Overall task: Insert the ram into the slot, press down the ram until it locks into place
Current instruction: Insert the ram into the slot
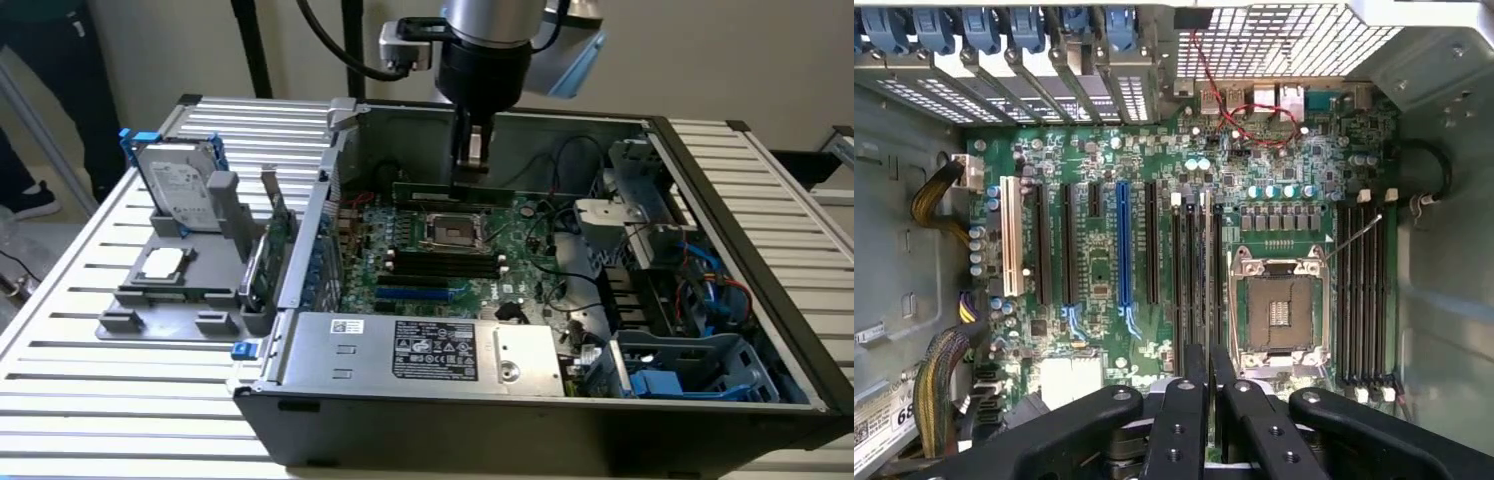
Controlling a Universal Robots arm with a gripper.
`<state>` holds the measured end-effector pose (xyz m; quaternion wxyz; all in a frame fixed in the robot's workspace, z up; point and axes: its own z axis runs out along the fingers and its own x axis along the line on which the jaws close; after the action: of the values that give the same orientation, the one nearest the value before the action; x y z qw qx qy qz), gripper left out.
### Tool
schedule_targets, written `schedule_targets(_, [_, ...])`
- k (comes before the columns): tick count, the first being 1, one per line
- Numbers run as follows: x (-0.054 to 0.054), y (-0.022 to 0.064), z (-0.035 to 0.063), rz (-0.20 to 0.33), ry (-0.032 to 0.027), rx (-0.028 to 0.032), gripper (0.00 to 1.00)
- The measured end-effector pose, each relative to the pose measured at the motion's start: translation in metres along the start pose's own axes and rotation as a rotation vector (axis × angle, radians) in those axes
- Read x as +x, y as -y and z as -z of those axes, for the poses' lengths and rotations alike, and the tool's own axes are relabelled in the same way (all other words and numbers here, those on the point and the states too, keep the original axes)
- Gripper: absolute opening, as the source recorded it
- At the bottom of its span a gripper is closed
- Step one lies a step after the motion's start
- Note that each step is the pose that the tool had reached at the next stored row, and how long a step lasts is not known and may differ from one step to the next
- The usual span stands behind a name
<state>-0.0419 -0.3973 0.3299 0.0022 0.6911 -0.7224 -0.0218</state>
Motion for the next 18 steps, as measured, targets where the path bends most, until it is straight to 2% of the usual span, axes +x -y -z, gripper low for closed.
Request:
schedule_targets(9, [0.009,0.0054,-0.0159,0.0,0.0,0.0,0.13])
schedule_targets(18, [0.01,0.0063,-0.0323,0.002,-0.0001,-0.0001,0.13])
